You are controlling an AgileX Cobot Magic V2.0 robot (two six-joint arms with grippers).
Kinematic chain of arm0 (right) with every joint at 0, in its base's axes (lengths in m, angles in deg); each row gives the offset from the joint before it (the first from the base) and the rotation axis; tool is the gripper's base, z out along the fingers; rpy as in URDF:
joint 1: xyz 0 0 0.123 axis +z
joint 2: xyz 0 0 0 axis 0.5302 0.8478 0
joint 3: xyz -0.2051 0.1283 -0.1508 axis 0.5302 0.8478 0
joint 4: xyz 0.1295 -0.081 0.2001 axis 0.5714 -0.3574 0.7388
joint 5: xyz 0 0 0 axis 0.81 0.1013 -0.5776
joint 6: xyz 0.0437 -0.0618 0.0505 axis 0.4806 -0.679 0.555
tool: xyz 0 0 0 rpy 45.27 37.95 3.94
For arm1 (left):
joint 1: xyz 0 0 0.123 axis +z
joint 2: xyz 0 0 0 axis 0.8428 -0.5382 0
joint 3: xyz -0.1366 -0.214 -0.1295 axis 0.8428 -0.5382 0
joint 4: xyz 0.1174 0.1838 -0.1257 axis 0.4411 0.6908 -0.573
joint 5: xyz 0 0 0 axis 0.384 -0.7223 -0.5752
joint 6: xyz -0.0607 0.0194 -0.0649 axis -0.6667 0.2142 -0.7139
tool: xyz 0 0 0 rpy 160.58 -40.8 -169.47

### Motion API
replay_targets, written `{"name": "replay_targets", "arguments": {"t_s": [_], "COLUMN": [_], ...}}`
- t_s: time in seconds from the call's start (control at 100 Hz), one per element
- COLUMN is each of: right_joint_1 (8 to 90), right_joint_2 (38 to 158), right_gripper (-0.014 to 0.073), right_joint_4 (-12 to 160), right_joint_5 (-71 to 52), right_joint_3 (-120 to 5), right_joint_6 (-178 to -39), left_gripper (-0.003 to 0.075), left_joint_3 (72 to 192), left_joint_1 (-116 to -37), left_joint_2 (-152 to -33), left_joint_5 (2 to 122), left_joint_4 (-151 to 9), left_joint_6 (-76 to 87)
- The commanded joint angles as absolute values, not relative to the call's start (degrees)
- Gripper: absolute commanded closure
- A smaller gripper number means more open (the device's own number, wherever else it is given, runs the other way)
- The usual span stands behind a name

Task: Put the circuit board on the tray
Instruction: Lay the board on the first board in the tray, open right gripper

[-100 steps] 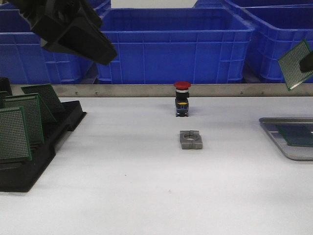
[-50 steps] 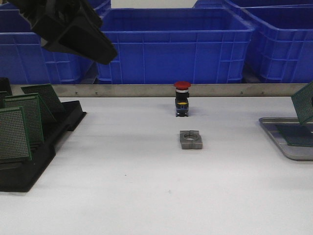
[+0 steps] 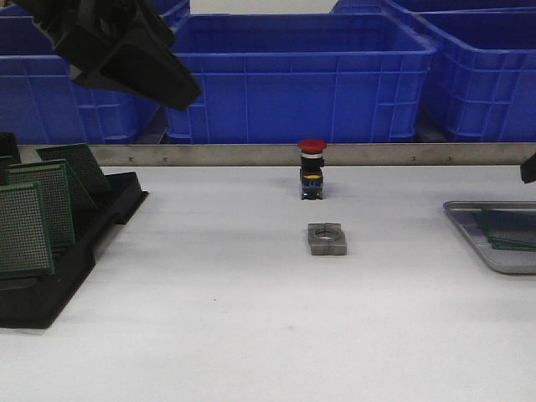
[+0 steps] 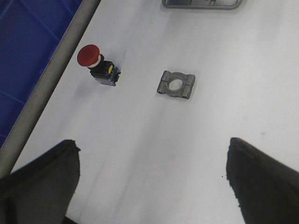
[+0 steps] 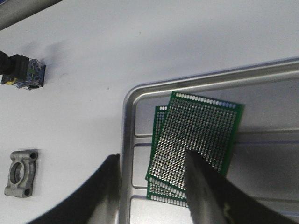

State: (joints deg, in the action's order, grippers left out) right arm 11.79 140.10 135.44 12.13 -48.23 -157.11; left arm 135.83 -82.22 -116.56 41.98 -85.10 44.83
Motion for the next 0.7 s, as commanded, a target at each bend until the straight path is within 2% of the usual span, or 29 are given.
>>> {"name": "replay_targets", "arguments": {"t_s": [0.0,0.18,0.24,0.34,0.4,0.49,0.58,0.69], "right_joint_1": [11.5,11.5,11.5,11.5,11.5,11.5,11.5,11.5], "right_joint_2": [138.0,137.8,137.3,135.4,133.8,130.9,128.0,124.4], "right_gripper": [0.023,0.0256,0.0315,0.0485,0.0587,0.066,0.0654,0.0654], "right_joint_4": [137.6,137.6,137.5,137.2,136.8,135.7,134.7,134.2], "right_joint_5": [14.4,17.3,18.1,18.7,19.0,19.8,20.8,22.5], "right_joint_3": [-49.3,-49.6,-49.6,-49.6,-49.6,-49.5,-49.3,-48.8], "right_joint_6": [-157.2,-157.3,-157.9,-158.5,-158.8,-158.9,-159.1,-160.9], "left_gripper": [0.0121,0.0123,0.0146,0.0204,0.0251,0.0307,0.0391,0.0571], "left_joint_3": [137.6,137.6,137.6,137.6,137.6,137.6,137.6,137.6], "left_joint_1": [-82.2,-82.2,-82.2,-82.2,-81.6,-80.4,-78.8,-76.5], "left_joint_2": [-114.3,-114.1,-113.2,-111.5,-110.3,-108.6,-107.1,-105.4], "left_joint_5": [43.9,45.1,46.2,48.9,50.6,51.2,51.1,50.3], "left_joint_4": [-87.4,-87.4,-87.4,-87.4,-87.4,-87.4,-87.4,-87.4], "left_joint_6": [44.4,44.3,43.4,38.4,35.2,31.1,25.7,22.1]}}
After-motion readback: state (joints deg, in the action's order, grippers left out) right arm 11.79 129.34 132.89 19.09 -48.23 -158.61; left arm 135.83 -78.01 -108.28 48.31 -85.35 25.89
